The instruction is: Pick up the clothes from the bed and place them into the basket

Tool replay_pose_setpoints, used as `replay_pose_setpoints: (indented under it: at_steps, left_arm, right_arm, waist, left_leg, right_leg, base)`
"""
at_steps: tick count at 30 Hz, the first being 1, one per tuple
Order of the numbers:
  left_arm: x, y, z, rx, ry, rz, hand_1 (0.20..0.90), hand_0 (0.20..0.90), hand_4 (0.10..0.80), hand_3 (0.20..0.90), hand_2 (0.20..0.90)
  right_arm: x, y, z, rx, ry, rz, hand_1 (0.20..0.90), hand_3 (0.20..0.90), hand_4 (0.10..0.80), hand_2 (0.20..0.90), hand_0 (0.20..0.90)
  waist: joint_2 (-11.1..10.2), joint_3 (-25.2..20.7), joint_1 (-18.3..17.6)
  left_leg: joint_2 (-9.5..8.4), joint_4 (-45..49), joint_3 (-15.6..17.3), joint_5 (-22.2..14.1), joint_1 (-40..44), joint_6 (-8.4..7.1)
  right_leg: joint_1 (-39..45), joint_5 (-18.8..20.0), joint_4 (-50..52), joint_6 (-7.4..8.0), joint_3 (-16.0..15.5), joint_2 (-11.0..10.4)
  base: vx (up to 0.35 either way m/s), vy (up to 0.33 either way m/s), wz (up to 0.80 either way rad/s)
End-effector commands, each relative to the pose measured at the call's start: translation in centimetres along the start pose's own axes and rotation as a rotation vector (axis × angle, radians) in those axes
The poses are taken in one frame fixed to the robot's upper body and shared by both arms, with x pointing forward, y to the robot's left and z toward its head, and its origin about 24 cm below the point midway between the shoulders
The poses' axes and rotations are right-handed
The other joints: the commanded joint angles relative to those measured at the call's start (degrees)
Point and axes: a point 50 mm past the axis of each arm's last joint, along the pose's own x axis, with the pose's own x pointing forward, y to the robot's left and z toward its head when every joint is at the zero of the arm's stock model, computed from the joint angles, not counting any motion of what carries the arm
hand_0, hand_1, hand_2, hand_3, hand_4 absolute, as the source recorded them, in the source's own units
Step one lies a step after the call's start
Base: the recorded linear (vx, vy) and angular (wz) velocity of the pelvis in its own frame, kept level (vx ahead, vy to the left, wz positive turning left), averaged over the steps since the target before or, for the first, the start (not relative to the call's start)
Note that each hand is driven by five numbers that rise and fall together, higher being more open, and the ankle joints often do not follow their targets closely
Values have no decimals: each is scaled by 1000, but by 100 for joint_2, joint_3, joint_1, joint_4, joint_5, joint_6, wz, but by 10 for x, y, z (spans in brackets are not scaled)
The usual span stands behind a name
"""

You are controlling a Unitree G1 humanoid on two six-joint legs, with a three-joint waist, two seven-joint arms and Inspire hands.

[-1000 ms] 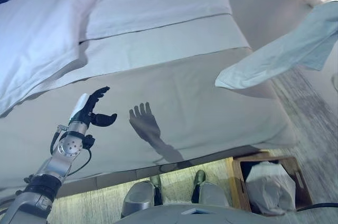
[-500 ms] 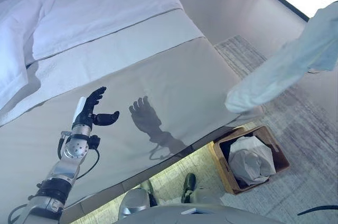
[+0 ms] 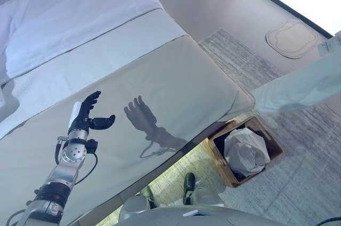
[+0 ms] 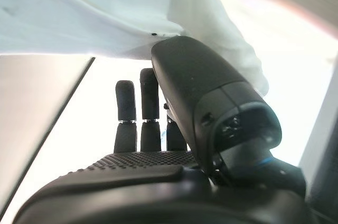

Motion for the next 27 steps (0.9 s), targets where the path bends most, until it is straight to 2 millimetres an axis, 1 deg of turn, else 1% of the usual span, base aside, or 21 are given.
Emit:
replay_pose_setpoints:
  at_steps: [1,5,7,11,13,16,17,20,22,23,24,26,27]
  left_arm:
    - [9,17,25,46,-159,13,900,900,800,900,900]
    - [11,15,26,15,-160,-11,900,900,800,900,900]
    - [13,14,29,8,-165,-19,900,900,800,900,900]
    - [17,10,35,14,-177,-39,900,900,800,900,900]
    - [20,10,38,16,-183,-43,900,900,800,900,900]
    - [21,9,40,17,-191,-48,900,900,800,900,900]
    - [22,7,43,15,-198,-52,900,900,800,900,900]
    - [24,3,48,17,-215,-69,900,900,800,900,900]
    - [27,-4,57,11,-241,-85,900,900,800,900,900]
    - [28,-5,60,10,-248,-90,900,900,800,900,900]
    - [28,-5,61,11,-248,-91,900,900,800,900,900]
    - [30,-9,65,9,-257,-103,900,900,800,900,900]
    - [30,-9,65,9,-257,-103,900,900,800,900,900]
  right_arm:
    - [-8,-18,53,-97,-240,40,300,200,100,300,300]
    - [-9,-7,35,-162,-207,127,300,200,100,300,300]
    - [-10,3,22,-169,-185,168,300,200,100,300,300]
    - [-13,25,-2,-138,-144,225,300,200,100,300,300]
    - [-17,39,-18,-147,-120,257,300,200,100,300,300]
    - [-21,51,-34,-152,-86,285,300,200,100,300,300]
    - [-24,57,-43,-140,-65,297,300,200,100,300,300]
    - [-28,67,-60,-115,-26,305,300,200,100,300,300]
    - [-33,78,-76,-99,21,314,300,200,100,300,300]
    - [-35,81,-81,-98,29,317,300,200,100,300,300]
    - [-36,81,-82,-97,29,317,300,200,100,300,300]
    - [-40,90,-93,-102,63,341,300,200,100,300,300]
    - [-41,90,-94,-102,64,342,300,200,100,300,300]
  waist:
    - [-30,-1005,34]
    - [-15,-1005,-24]
    - [6,-989,-83]
    - [38,-950,-159]
    - [66,-907,-209]
    - [96,-882,-260]
    - [111,-850,-288]
    - [144,-772,-311]
    - [196,-667,-308]
    - [217,-639,-314]
    - [215,-640,-312]
    - [258,-547,-324]
    - [259,-543,-326]
  left_leg:
    - [187,-297,-487,-24,50,-294]
    - [219,-240,-415,-38,61,-305]
    - [239,-182,-359,-50,60,-319]
    - [270,-119,-293,-63,46,-331]
    - [266,-112,-282,-75,52,-326]
    - [274,-53,-279,-95,39,-320]
    - [292,19,-272,-115,18,-319]
    - [329,145,-246,-162,-26,-323]
    - [351,198,-264,-183,-75,-316]
    - [352,198,-270,-184,-92,-315]
    - [352,199,-271,-184,-94,-315]
    - [357,186,-282,-184,-98,-317]
    - [356,184,-284,-184,-97,-317]
  right_leg:
    - [-163,-607,688,319,158,231]
    - [-164,-580,645,304,206,260]
    - [-172,-547,619,302,230,270]
    - [-201,-490,562,304,279,284]
    - [-215,-463,542,310,317,292]
    - [-250,-450,544,301,397,303]
    - [-280,-442,561,292,431,296]
    - [-329,-437,610,289,440,270]
    - [-392,-448,663,284,446,255]
    - [-414,-450,674,285,447,254]
    - [-415,-451,675,285,446,254]
    - [-454,-443,694,295,427,232]
    - [-454,-444,693,296,426,231]
  base:
    - [-45,-61,-24]
    - [-36,-58,-18]
    - [-59,-58,-14]
    - [-83,-69,-8]
    - [-76,-74,-16]
    - [-59,-59,-5]
    - [-71,-62,-1]
    - [-68,-52,-1]
    - [-104,-39,-1]
    - [-85,-19,-1]
    - [-56,-14,-1]
    - [-53,-19,0]
    - [-31,-20,0]
